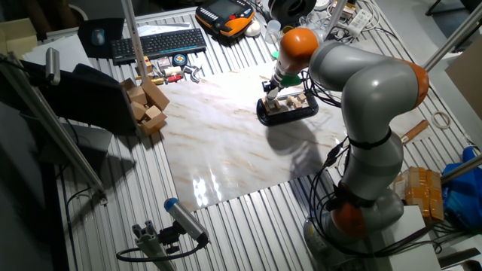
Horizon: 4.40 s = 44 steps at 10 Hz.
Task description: Install the light bulb by rotating it
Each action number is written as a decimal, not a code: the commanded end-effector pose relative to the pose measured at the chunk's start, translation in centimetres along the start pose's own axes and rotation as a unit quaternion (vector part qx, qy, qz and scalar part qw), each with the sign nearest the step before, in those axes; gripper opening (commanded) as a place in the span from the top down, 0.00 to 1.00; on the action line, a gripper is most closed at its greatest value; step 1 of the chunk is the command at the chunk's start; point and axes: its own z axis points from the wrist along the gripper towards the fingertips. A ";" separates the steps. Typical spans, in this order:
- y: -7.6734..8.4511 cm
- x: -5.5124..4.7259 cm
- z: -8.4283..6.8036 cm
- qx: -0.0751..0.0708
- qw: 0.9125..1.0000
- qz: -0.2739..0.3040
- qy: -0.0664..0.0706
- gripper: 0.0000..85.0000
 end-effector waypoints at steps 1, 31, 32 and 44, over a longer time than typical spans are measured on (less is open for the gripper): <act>0.0 0.0 0.0 0.001 1.000 0.006 0.000 1.00; 0.0 -0.2 0.1 0.005 0.987 0.161 0.004 1.00; 0.0 -0.2 0.1 0.007 0.986 0.166 0.003 1.00; 0.0 -0.2 0.1 0.014 0.965 0.262 -0.001 1.00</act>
